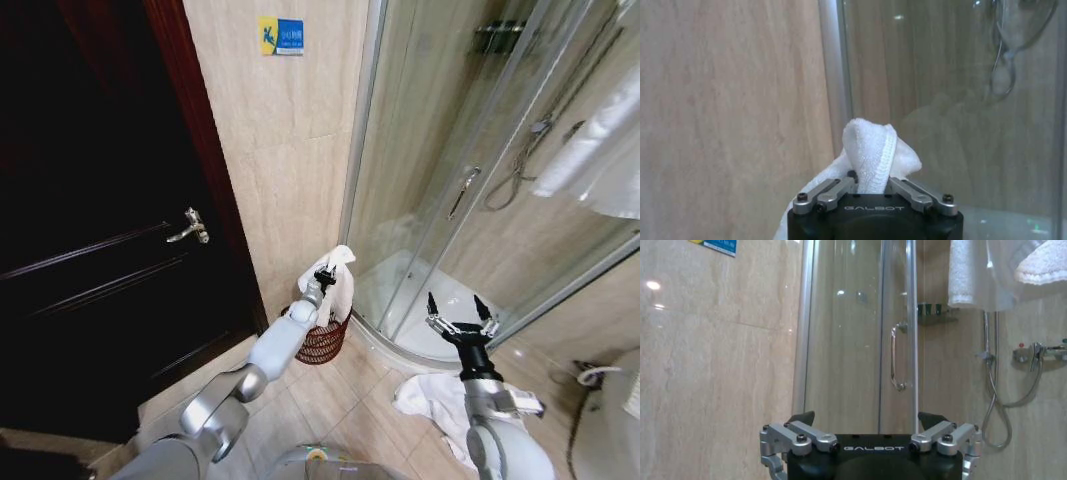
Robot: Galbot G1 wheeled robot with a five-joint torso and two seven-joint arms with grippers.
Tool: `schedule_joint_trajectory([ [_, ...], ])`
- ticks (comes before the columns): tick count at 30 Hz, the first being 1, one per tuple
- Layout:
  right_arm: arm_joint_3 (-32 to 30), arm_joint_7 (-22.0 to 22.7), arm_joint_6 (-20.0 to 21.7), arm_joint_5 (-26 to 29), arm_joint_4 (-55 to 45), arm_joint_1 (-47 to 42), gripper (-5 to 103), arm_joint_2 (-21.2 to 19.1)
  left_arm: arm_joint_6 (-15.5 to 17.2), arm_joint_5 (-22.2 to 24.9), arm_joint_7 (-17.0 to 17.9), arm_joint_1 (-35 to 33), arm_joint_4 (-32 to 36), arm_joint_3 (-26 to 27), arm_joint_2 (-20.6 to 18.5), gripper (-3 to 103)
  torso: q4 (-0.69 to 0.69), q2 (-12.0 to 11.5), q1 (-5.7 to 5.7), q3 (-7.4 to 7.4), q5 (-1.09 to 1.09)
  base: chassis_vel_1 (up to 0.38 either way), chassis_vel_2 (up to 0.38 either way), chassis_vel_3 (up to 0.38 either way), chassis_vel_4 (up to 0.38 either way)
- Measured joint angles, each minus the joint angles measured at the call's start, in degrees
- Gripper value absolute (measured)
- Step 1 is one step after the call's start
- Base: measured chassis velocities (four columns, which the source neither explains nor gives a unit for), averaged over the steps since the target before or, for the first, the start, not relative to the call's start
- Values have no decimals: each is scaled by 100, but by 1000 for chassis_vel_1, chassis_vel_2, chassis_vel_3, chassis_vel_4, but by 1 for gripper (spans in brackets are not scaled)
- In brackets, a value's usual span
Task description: Discard the used towel into the hamper.
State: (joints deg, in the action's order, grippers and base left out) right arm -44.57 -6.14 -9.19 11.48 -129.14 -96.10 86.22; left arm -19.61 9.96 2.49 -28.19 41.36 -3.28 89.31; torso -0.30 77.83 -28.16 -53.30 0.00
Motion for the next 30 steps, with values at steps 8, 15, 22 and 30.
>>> schedule_joint_trajectory([
  [8, 11, -6, 0, 0, -25, 18, 100, 18, -29, -139, -114, 22, -147, 86, -195, 9, 0, 0, 0, 0, 0, 0, 0, 0, 0],
  [15, 41, -22, 0, -17, -39, 36, 100, 35, -28, -205, -250, -13, -221, 119, -274, 9, -1, 0, 0, 0, -1, 0, 0, 0, 0],
  [22, 43, -76, 81, -44, -71, 119, 100, -28, 160, -211, -148, -96, -95, 91, -381, 14, 0, 0, 0, 0, 0, 0, 0, 0, 0],
  [30, 84, -86, 168, -80, -110, 211, 100, -23, 188, -181, -145, -128, -6, 67, -471, 41, 0, 0, 0, 0, -1, 0, 0, 0, 0],
])
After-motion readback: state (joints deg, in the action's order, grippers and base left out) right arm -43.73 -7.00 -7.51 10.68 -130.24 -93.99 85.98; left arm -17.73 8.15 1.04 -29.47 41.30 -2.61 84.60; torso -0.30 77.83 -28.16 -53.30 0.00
